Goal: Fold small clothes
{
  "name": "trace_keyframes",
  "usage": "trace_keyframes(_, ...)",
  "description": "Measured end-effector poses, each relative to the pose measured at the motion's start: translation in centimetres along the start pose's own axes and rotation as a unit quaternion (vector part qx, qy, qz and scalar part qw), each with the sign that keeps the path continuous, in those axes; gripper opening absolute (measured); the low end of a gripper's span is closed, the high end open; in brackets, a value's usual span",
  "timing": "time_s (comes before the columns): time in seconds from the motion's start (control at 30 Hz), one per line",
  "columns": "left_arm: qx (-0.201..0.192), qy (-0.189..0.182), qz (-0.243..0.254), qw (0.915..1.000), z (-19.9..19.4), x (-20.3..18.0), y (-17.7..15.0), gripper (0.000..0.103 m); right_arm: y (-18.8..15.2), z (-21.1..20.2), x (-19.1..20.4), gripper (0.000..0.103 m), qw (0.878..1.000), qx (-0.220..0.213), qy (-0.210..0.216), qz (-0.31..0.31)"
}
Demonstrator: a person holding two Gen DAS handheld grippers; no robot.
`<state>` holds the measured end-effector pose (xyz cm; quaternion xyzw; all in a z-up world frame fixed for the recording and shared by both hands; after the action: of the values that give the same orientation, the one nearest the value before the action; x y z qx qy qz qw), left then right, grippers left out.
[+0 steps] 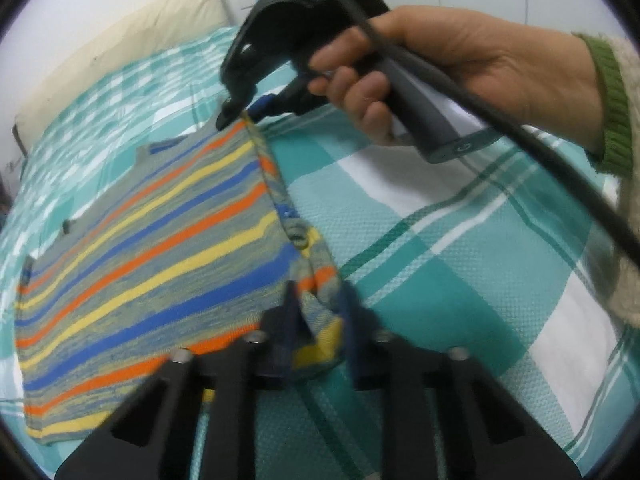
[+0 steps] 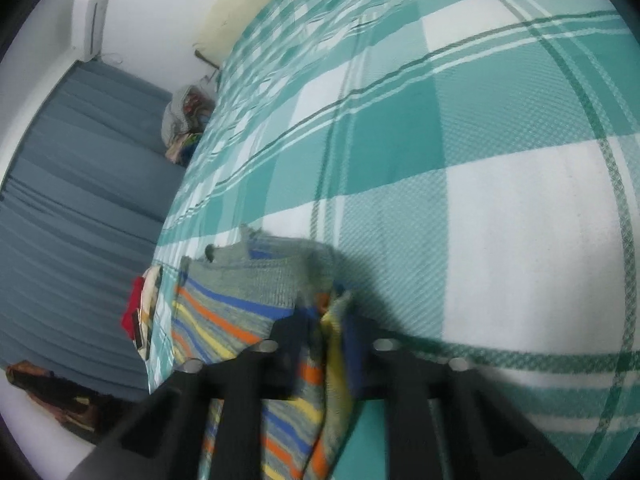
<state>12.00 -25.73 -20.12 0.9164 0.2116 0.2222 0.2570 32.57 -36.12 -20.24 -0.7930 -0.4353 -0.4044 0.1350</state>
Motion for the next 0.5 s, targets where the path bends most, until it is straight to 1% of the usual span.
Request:
trace_keyframes(0.07, -0.007, -0.009, -0.014, 0.9998, -0.2, 0.5, 0.1, 0.007, 0.0, -0.2, 0.1, 0.014, 1.0, -0.011, 0.0, 0.0)
trace_keyframes(0.13, -0.021, -0.028, -0.042, 0.9985, -0.7, 1.4, 0.0, 0.006, 0.0, -0.5, 0.3, 0.013, 1.0, -0.021, 0.0, 0.004)
trace_keyframes(0.27, -0.061, -0.055, -0.106, 0.9909, -3.8, 4.2, -0.7, 0.006, -0.2, -1.3, 2.0, 0.013, 0.999, -0.037, -0.016, -0.018)
trace_keyframes(0.37, -0.078, -0.06, -0.143, 0.9849, -6.4, 6.9, -2.1, 0.006, -0.4, -1.9, 4.0, 0.013, 0.998, -0.042, -0.023, -0.038)
trace_keyframes(0.5, -0.088, -0.052, -0.191, 0.9764, -9.2, 10.9, -4.7, 0.006, -1.4, -2.3, 7.9, 0.013, 0.996, -0.043, -0.024, -0.069)
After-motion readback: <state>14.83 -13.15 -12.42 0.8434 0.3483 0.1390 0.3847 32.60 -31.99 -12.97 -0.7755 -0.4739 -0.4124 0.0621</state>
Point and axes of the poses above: each gripper's, at about its wrist camera, not at the fingertips, and z roughly the way its jaws point, x to its left, y to its top, the point moved 8 cm from there along z, roughly the way its jaws point, and after that the axes turned 14 degrees about z, right-handed, at the moved point
